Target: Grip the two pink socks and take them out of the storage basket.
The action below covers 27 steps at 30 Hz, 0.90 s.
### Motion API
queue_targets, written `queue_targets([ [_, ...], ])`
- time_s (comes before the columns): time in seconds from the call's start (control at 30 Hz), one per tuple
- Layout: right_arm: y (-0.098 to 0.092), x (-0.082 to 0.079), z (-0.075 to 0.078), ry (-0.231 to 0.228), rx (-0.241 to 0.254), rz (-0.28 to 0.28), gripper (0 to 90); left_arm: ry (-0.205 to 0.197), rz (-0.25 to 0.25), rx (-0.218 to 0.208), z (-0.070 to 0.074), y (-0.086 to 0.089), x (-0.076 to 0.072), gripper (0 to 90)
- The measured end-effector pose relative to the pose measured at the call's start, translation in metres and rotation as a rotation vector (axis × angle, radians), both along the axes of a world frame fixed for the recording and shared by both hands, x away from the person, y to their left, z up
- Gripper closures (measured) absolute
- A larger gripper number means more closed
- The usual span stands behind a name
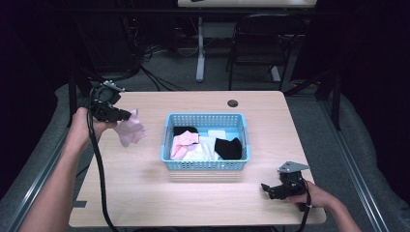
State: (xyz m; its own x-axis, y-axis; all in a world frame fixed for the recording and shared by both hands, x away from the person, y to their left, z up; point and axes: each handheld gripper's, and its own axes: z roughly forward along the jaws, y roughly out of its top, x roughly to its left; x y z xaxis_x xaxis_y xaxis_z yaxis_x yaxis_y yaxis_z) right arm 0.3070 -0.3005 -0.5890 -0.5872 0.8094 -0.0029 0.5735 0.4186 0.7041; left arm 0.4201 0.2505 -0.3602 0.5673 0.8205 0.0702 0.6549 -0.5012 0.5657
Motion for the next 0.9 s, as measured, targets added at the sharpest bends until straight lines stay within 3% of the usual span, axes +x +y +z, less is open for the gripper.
queue_targets([
  [0.4,0.000,0.000,0.000,0.002,0.000,0.000,0.0,0.044,0.088,0.023,-0.036,0.020,0.008,86.4],
  [0.63,0.000,0.000,0.000,0.000,0.001,0.000,0.0,0.105,0.132,0.053,-0.075,0.030,0.015,86.2],
  [0.9,0.000,0.000,0.000,0.002,0.001,-0.001,0.0,0.163,0.165,0.030,-0.106,0.037,0.021,85.9],
])
